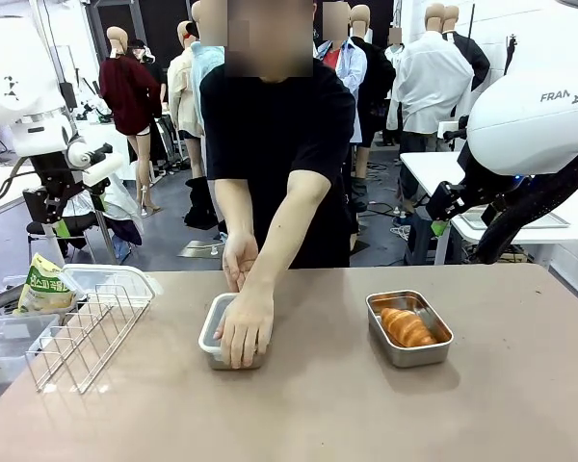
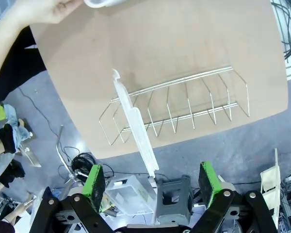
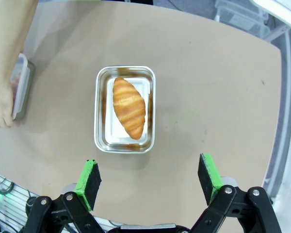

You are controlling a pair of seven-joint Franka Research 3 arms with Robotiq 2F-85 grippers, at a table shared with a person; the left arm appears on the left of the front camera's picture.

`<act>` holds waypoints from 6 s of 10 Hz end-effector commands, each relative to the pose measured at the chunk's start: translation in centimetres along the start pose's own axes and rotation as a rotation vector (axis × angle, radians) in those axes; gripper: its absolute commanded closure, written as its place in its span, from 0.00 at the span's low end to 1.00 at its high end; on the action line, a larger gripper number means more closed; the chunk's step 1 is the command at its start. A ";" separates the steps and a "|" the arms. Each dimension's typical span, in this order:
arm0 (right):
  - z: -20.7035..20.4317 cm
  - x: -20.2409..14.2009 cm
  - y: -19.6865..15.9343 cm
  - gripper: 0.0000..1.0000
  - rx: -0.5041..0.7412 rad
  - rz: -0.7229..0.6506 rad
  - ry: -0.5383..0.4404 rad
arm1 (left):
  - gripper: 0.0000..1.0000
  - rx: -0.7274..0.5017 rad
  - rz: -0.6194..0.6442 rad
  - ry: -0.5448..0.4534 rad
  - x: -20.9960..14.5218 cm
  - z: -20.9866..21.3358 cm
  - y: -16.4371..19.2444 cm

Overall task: Place the bread in airtight containers.
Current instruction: Pick up one Airtight Container lid and hand it to the human.

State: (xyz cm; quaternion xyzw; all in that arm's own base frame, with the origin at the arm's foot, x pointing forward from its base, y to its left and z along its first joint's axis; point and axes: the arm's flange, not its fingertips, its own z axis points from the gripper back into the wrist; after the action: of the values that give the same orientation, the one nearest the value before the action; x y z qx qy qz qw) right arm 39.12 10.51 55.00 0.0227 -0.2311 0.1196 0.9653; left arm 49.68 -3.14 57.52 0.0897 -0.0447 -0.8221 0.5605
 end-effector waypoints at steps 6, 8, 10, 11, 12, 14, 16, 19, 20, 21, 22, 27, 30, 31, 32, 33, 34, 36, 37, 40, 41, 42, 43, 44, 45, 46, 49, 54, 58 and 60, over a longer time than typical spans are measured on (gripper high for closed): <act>-0.1 0.0 0.0 0.00 0.001 0.000 0.000 | 0.00 -0.006 0.001 -0.001 0.0 0.0 -0.1; -0.1 0.0 0.0 0.00 0.001 0.000 0.000 | 0.00 -0.006 0.001 -0.001 0.0 0.0 -0.1; -0.1 0.0 0.0 0.00 0.001 0.000 0.000 | 0.00 -0.006 0.001 -0.001 0.0 0.0 -0.1; -0.1 0.0 0.0 0.00 0.001 0.000 0.000 | 0.00 -0.006 0.001 -0.001 0.0 0.0 -0.1; -0.1 0.0 0.0 0.00 0.001 0.000 0.000 | 0.00 -0.006 0.001 -0.001 0.0 0.0 -0.1; -0.1 0.0 0.0 0.00 0.001 0.000 0.000 | 0.00 -0.006 0.001 -0.001 0.0 0.0 -0.1; -0.1 0.0 0.0 0.00 0.001 0.000 0.000 | 0.00 -0.006 0.001 -0.001 0.0 0.0 -0.1; -0.1 0.0 0.0 0.00 0.001 0.000 0.000 | 0.00 -0.032 0.040 0.035 -0.3 -1.9 0.6; -0.1 0.0 0.0 0.00 0.001 0.000 0.000 | 0.00 -0.051 0.051 0.025 -0.8 -3.1 0.9; -0.1 0.0 0.0 0.00 0.001 0.000 0.000 | 0.00 -0.009 0.041 -0.006 -1.4 -4.4 1.2; -0.1 0.0 0.0 0.00 0.001 0.000 0.000 | 0.00 -0.013 0.077 0.001 -1.7 -5.5 1.1; -0.1 0.0 0.0 0.00 0.001 0.000 0.000 | 0.00 -0.036 0.242 0.042 -3.3 -11.7 0.8; -0.1 0.0 0.0 0.00 0.001 0.000 0.000 | 0.00 -0.020 0.262 0.030 -3.9 -14.8 1.3; -0.1 0.0 0.0 0.00 0.001 0.000 0.000 | 0.00 -0.010 0.271 0.030 -4.1 -15.1 1.4; -0.1 0.0 0.0 0.00 0.001 0.000 0.000 | 0.00 -0.021 0.269 0.007 -4.6 -16.2 1.7; -0.1 0.0 0.0 0.00 0.001 0.000 0.000 | 0.00 -0.031 0.273 -0.017 -4.8 -16.6 2.0; -0.1 0.0 0.0 0.00 0.001 0.000 0.000 | 0.00 -0.035 0.271 -0.026 -4.8 -16.5 2.0; -0.1 0.0 0.0 0.00 0.001 0.000 0.000 | 0.00 -0.048 0.261 -0.043 -4.9 -16.7 2.4; -0.1 0.0 0.0 0.00 0.001 0.000 0.000 | 0.00 -0.037 0.250 -0.057 -4.7 -16.6 2.4; -0.1 0.0 0.0 0.00 0.001 0.000 0.000 | 0.58 -0.045 0.231 -0.050 -4.7 -16.2 2.8; -0.1 0.0 0.0 0.00 0.001 0.000 0.000 | 0.78 -0.053 0.227 -0.046 -4.7 -16.4 2.9; -0.1 0.0 0.0 0.00 0.001 0.000 0.000 | 0.97 -0.053 0.225 -0.045 -4.6 -16.2 3.0; -0.1 0.0 0.0 0.00 0.001 0.000 0.000 | 1.00 -0.055 0.229 -0.049 -4.7 -16.2 3.1; -0.1 0.0 0.0 0.00 0.001 0.000 0.000 | 1.00 -0.071 0.237 -0.051 -4.9 -16.5 3.1; -0.1 0.0 0.0 0.00 0.001 0.000 0.000 | 1.00 -0.073 0.240 -0.051 -4.9 -16.5 3.1; -0.1 0.0 0.0 0.00 0.001 0.000 0.000 | 1.00 -0.073 0.245 -0.053 -5.0 -16.4 3.1; -0.1 0.0 0.0 0.00 0.001 0.000 0.000 | 1.00 -0.101 0.271 -0.061 -5.2 -16.1 3.0; -0.1 0.0 0.0 0.00 0.001 0.000 0.000 | 1.00 -0.070 0.280 -0.051 -4.1 -12.4 2.3; -0.1 0.0 0.0 0.00 0.001 0.000 0.000 | 1.00 -0.016 0.266 -0.004 -1.9 -5.2 -0.1; -0.1 0.0 0.0 0.00 0.001 0.000 0.000 | 1.00 -0.051 0.134 0.003 -0.8 -2.4 -1.0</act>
State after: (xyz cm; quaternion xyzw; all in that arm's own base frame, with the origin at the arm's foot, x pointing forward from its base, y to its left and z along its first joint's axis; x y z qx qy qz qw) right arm 39.12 10.51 55.00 0.0227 -0.2311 0.1197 0.9653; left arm 50.24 -1.85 54.73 0.0718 -0.0430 -0.7629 0.6411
